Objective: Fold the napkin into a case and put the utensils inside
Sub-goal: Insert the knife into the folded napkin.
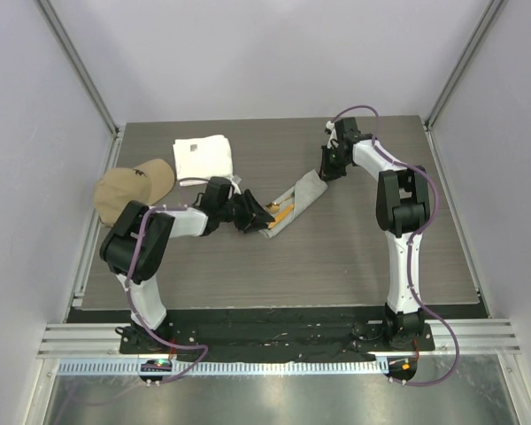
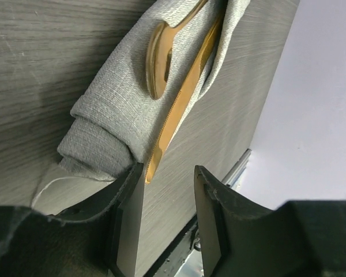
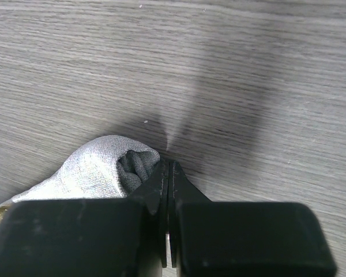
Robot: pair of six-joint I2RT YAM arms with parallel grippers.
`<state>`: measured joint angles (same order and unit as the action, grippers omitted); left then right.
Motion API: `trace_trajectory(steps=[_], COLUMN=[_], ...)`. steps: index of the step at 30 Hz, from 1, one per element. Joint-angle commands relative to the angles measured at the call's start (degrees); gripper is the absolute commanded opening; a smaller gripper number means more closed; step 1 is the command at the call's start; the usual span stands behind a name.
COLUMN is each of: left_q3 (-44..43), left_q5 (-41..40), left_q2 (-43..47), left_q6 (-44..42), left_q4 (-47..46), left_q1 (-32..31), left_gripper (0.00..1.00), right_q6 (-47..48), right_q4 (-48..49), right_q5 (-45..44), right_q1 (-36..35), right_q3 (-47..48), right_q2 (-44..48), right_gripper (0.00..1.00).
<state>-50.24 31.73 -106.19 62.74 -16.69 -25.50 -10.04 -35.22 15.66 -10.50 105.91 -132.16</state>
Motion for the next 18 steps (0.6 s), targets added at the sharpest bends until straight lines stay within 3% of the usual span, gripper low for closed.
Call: trace_trajectory(steps=[1,12,18], left_q3=[-2.14,-7.33,-3.39], left_q5=[-2.89,-14.39,-15.11], left_q2=[5.2,14.69,25.14], left_q6=[-4.46,-18.51,-20.82], left_q4=[5.51,24.5,28.46], left_q1=[0.01,0.01,-0.34], left_gripper=[0.45,0.46,0.47], right_q6=[0.11,-1.47,-5.85], right_q4=[-1.52,-1.25,-2.82], right_q5=[0.69,-2.03,-6.42], right_q1=[-0.75,-0.57,1.89], right_q3=[-0.7,-0.61,1.48], right_q2=[-1.44,-0.56,1.99], right_gripper=[0.01,0.02,0.13])
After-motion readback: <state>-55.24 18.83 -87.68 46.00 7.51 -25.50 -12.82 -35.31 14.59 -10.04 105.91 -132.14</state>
